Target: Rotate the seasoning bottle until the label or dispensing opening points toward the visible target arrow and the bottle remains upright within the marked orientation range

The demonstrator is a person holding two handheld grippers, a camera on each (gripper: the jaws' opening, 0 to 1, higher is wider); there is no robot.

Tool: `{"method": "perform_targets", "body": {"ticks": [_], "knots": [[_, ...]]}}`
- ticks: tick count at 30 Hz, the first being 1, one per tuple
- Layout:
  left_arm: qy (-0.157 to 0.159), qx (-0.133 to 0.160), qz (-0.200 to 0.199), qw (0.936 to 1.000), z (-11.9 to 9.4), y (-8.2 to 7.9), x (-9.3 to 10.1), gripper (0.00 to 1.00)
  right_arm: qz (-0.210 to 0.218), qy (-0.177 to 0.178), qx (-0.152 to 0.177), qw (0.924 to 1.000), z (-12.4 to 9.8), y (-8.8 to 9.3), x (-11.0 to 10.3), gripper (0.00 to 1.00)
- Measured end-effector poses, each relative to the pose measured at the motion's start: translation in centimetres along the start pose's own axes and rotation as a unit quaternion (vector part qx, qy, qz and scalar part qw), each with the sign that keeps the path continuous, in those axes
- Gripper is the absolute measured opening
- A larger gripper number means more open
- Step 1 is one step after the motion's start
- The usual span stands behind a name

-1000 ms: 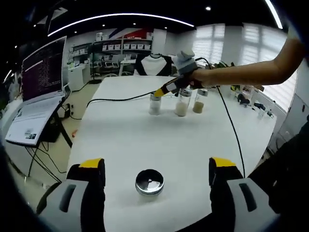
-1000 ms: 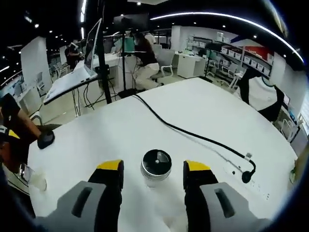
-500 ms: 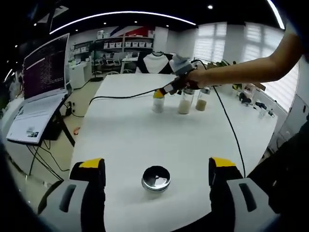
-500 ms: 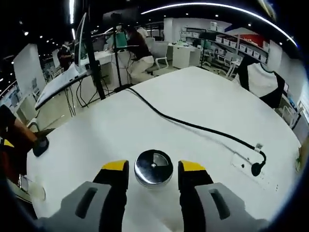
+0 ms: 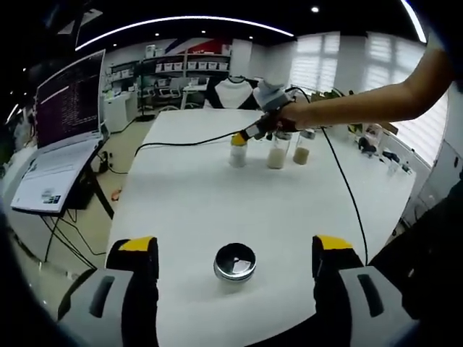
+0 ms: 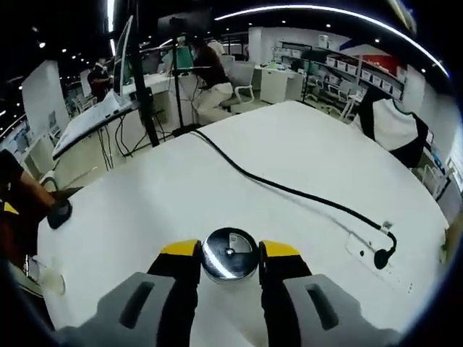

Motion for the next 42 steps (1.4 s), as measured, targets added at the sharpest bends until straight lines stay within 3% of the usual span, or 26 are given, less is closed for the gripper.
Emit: {"method": "perform_targets", "body": {"ticks": [9,17,22,32,36,42], "knots": [[0.000,-0.001,0.005,1.0000,-0.7,0.3,0.8,0.91,0.012,-0.025,0.000,0.9996,-1.2,0.7,-0.7,0.28],[0.012,0.004,0.005,0.9999,-1.0,0.8,2.1,0.91,-0.073,-0.048,-0.009,0.9961,-3.7,2.0,-3.9,0.28],[0.017,0.005,0.007,0.9998,-1.1,1.1,2.9,0.91,-0.051,-0.066,-0.005,0.9965,-5.4,2.8,-5.2,0.28],[0.023,0.000,0.013,0.9996,-2.0,1.9,4.0,0.90,-0.055,-0.100,-0.007,0.9934,-7.5,4.9,-7.4,0.28],[0.030,-0.004,0.016,0.9994,-2.0,2.2,4.4,0.90,-0.080,-0.110,-0.006,0.9907,-8.9,5.7,-9.3,0.28],[0.036,-0.006,0.021,0.9991,-1.9,2.2,4.7,0.89,-0.067,-0.125,-0.004,0.9898,-9.6,6.2,-10.3,0.28]]}}
Point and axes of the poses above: the point that each gripper's makers call its tool centre point, and the gripper's own axes: z roughly forward along the fingers, x roughly to its right, y roughly out of its underside, the point moved 10 cm from there along -z, roughly backward along the fingers, and after that the axes turned 2 degrees about x, right-handed, at the moved point
